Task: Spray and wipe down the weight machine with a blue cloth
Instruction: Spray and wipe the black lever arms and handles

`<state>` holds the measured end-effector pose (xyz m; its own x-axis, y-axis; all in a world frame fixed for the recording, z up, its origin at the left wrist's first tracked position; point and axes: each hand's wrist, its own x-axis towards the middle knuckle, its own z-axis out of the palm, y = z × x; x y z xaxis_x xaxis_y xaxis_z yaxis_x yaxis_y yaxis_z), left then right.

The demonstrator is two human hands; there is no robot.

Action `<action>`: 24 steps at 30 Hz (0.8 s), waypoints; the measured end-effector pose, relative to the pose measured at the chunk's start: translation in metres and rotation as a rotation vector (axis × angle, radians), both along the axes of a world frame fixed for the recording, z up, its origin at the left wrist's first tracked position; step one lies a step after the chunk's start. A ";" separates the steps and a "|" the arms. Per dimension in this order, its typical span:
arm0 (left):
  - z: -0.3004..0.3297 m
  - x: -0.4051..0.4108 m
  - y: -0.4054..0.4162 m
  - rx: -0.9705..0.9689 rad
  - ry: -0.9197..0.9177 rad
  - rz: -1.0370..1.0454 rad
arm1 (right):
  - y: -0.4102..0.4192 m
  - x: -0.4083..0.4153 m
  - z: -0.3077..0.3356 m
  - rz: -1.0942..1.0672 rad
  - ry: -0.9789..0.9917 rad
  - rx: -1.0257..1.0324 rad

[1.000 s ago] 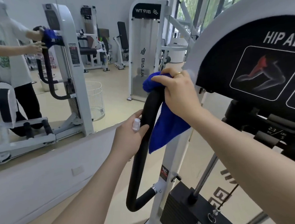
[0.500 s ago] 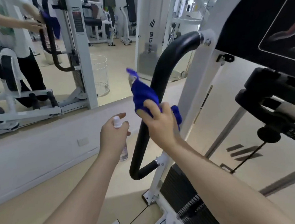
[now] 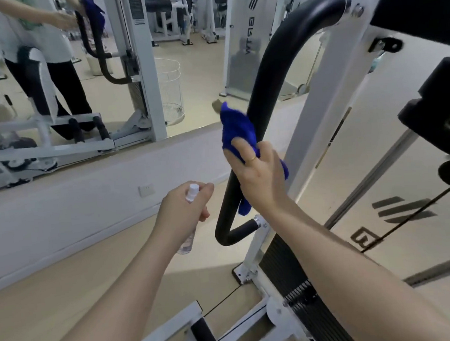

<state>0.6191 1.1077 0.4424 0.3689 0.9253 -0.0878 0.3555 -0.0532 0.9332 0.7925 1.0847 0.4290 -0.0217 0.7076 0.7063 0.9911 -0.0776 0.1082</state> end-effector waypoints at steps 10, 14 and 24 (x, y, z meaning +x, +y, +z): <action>-0.028 -0.028 -0.025 -0.134 0.000 -0.002 | -0.027 -0.018 -0.084 0.019 -0.135 -0.623; -0.025 -0.030 -0.045 -0.139 0.040 -0.094 | -0.053 -0.027 -0.082 -0.140 0.116 -1.220; -0.018 -0.038 -0.070 -0.094 0.019 -0.155 | -0.133 -0.040 -0.062 -0.089 0.707 -0.464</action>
<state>0.5808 1.0380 0.4242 0.5041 0.8447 -0.1799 0.3676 -0.0213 0.9297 0.7522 0.9516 0.3666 0.3849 0.9071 0.1704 0.8297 -0.2593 -0.4943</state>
